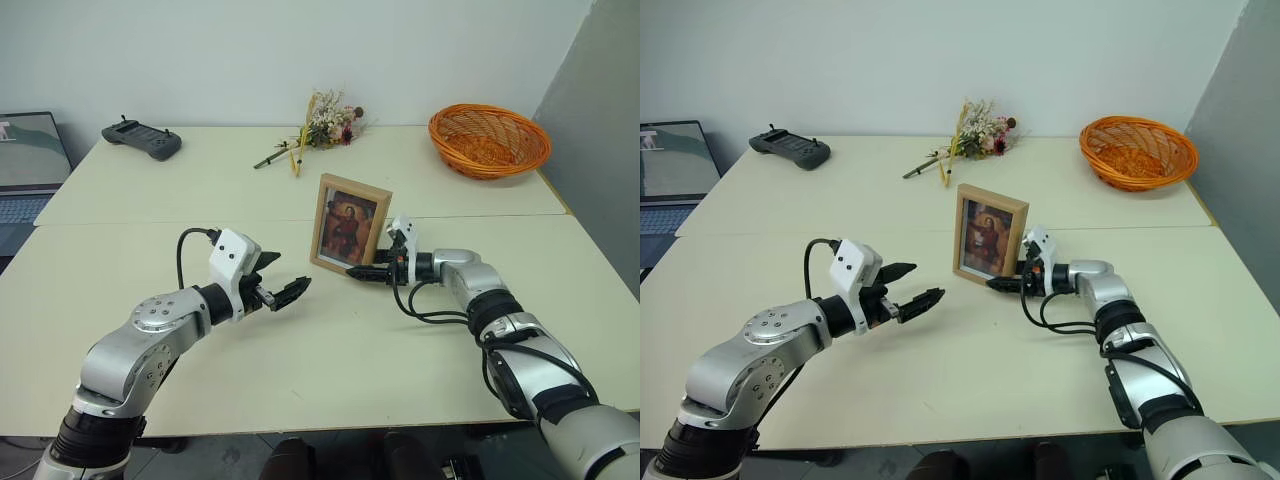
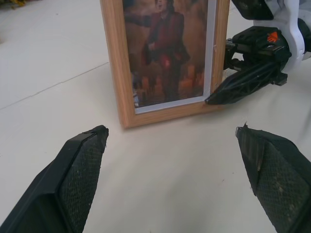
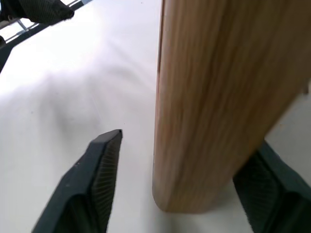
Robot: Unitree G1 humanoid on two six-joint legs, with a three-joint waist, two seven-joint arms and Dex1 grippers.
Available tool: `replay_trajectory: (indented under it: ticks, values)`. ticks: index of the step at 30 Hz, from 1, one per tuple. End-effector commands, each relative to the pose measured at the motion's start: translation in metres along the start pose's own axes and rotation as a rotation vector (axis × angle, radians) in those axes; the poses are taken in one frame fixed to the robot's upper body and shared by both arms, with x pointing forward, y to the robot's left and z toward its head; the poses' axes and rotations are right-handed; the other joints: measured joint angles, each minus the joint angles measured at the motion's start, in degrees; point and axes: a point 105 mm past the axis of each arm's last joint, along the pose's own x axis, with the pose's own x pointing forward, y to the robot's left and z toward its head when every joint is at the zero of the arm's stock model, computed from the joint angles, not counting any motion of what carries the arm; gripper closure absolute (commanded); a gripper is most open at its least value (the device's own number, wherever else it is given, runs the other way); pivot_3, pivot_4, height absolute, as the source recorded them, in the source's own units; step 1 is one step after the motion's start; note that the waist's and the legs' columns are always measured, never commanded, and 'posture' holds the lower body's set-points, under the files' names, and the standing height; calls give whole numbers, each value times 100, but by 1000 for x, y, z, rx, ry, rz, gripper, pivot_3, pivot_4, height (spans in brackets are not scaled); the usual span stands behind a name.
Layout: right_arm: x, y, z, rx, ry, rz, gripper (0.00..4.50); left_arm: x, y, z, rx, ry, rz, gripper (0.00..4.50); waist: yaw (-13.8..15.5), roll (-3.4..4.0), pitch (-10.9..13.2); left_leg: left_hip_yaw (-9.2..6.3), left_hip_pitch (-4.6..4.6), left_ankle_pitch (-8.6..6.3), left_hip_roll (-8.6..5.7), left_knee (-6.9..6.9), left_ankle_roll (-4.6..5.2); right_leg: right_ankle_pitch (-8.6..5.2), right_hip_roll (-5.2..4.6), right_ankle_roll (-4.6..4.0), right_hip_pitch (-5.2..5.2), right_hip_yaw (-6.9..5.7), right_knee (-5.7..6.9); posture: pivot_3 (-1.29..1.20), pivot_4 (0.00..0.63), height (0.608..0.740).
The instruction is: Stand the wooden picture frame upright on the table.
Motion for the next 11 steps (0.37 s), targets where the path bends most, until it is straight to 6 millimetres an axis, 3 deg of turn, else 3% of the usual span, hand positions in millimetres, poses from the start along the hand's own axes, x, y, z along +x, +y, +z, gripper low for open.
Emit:
replay_trajectory:
  ticks: [1,6,11]
  values:
    - [-24,-5,4,-77,-5,-25,42,0,8,8,42,-15,15,0,6,0,0,0,0,0,0,1,0,0,0,0,0,0,0,0,150,740]
    - [-76,-11,-1,-190,62,-124,42,-6,27,7,27,-1,60,0,64,0,0,-2,-1,0,0,1,1,0,0,0,2,-4,-1,0,150,740]
    - [-101,23,33,-210,-16,-115,42,-14,42,8,48,24,72,0,69,2,1,-1,0,-2,1,0,4,0,0,0,1,-2,0,0,150,740]
